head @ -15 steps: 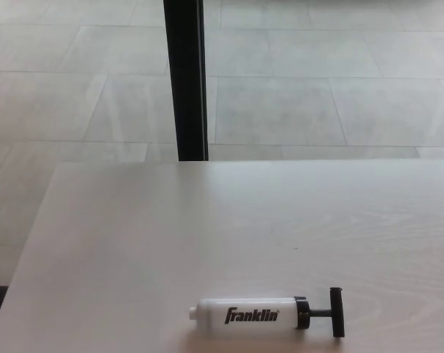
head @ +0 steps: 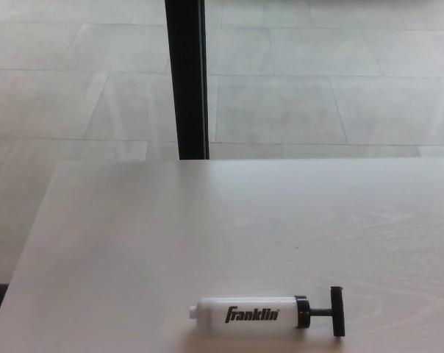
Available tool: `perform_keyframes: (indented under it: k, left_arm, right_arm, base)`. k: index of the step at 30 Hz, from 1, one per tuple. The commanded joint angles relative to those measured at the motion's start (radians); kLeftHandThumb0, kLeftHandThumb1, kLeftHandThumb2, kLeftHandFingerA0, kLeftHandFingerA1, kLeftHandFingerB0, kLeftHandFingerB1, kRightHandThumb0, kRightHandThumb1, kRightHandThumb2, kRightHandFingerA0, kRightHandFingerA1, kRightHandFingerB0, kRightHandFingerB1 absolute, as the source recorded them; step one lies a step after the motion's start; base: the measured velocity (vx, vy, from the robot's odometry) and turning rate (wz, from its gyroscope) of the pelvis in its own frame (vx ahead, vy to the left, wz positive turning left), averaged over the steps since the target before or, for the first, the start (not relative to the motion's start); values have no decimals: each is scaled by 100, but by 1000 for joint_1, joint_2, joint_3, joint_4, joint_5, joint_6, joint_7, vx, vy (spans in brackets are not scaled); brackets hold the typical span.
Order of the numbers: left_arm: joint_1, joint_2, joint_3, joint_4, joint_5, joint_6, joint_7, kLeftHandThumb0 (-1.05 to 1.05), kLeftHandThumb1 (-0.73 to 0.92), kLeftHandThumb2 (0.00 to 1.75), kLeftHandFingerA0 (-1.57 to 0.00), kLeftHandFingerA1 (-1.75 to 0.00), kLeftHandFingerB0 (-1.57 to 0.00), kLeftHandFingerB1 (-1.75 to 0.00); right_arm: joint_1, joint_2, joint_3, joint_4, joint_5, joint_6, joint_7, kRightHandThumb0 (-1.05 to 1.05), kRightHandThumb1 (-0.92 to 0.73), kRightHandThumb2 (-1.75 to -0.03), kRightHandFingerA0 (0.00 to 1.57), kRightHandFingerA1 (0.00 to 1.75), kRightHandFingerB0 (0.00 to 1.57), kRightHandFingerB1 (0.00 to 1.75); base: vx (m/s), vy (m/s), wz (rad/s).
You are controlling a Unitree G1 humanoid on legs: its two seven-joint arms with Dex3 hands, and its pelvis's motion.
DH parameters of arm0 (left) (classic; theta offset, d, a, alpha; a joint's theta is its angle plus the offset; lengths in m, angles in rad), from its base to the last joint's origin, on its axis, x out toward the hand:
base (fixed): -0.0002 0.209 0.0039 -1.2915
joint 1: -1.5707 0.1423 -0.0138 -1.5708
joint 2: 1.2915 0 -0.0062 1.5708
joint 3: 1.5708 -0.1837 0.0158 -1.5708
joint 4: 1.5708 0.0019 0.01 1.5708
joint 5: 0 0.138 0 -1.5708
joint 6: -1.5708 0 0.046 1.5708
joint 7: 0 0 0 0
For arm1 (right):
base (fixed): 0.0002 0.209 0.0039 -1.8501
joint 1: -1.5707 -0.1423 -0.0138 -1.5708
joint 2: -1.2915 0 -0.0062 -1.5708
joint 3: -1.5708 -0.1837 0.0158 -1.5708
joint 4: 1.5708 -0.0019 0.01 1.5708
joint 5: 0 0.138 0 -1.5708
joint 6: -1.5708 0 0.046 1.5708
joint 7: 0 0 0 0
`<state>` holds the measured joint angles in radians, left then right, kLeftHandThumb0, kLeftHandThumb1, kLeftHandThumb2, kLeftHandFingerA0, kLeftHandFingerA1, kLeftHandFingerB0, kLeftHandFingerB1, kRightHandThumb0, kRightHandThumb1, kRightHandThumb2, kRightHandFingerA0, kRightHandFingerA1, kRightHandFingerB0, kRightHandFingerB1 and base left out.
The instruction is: The robot uses its left hand to lift the air pump kept on the middle of the desk and use the right hand to pull out the handle
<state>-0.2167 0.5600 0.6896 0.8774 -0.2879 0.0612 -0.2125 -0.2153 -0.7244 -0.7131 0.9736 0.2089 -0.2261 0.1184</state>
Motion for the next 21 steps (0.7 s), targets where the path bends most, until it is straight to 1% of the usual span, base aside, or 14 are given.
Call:
perform_keyframes:
  k: [1,2,3,4,5,6,12,13,15,16,18,19,20,21]
  left_arm:
    - [-97,-17,-141,-330,42,-43,3,-72,68,107,-35,-60,-28,-51]
    - [-102,-22,-161,-365,54,-51,3,-72,68,107,-35,-60,-28,-51]
    - [-114,-31,-181,-402,63,-42,19,-68,65,106,-37,-61,-27,-51]
    - [-125,-41,-198,-439,66,-25,29,-67,80,64,-39,-50,-37,-40]
    - [-134,-50,-213,-472,64,-6,35,-67,80,64,-39,-50,-37,-40]
    - [-154,-72,-266,-560,72,35,33,-72,65,105,-34,-60,-26,-52]
    - [-190,-127,-390,-672,118,66,51,-58,63,102,-35,-60,-22,-51]
    - [-197,-135,-466,-689,169,48,30,-71,65,105,-38,-62,-23,-50]
    - [-222,-173,-539,-714,164,104,10,-66,75,64,-35,-57,-33,-43]
    - [-221,-178,-565,-719,176,99,10,-66,75,64,-37,-56,-33,-43]
    - [-225,-186,-626,-734,220,121,22,-65,75,62,-39,-56,-38,-43]
    - [-226,-193,-665,-731,239,126,20,-68,59,99,-36,-62,-28,-53]
    - [-236,-199,-696,-719,256,123,17,-67,72,63,-37,-56,-36,-44]
    - [-233,-220,-749,-698,277,120,3,-75,57,99,-34,-62,-27,-52]
  right_arm:
    - [-76,21,93,-221,2,-47,40,-82,-71,-108,23,55,8,42]
    - [-80,28,105,-247,3,-43,47,-82,-71,-108,23,55,8,42]
    - [-90,36,116,-261,12,-40,66,-83,-90,-68,28,48,17,31]
    - [-97,44,131,-277,11,-42,75,-82,-90,-68,30,46,17,29]
    - [-102,50,146,-290,3,-48,77,-82,-90,-68,30,46,17,29]
    - [-118,78,177,-329,-1,-46,80,-80,-88,-68,34,45,20,28]
    - [-122,120,273,-475,-46,15,50,-85,-86,-67,41,43,23,28]
    - [-125,150,312,-550,-40,70,48,-82,-68,-101,27,52,12,41]
    - [-137,180,360,-586,-56,84,43,-83,-69,-102,28,53,13,41]
    - [-138,189,368,-599,-45,95,45,-82,-87,-66,35,46,17,27]
    - [-141,204,386,-619,-37,111,48,-81,-87,-67,36,45,18,27]
    - [-142,216,398,-633,-40,125,39,-80,-87,-67,37,45,19,27]
    - [-146,219,413,-647,-47,144,34,-80,-69,-106,31,55,11,42]
    - [-156,239,428,-653,-49,147,27,-84,-87,-67,36,47,20,27]
  base:
    - [0,0,0]
    - [0,0,0]
    - [0,0,0]
    - [0,0,0]
    - [0,0,0]
    - [0,0,0]
    - [0,0,0]
    - [0,0,0]
    - [0,0,0]
    - [0,0,0]
    - [0,0,0]
    - [0,0,0]
    - [0,0,0]
    - [0,0,0]
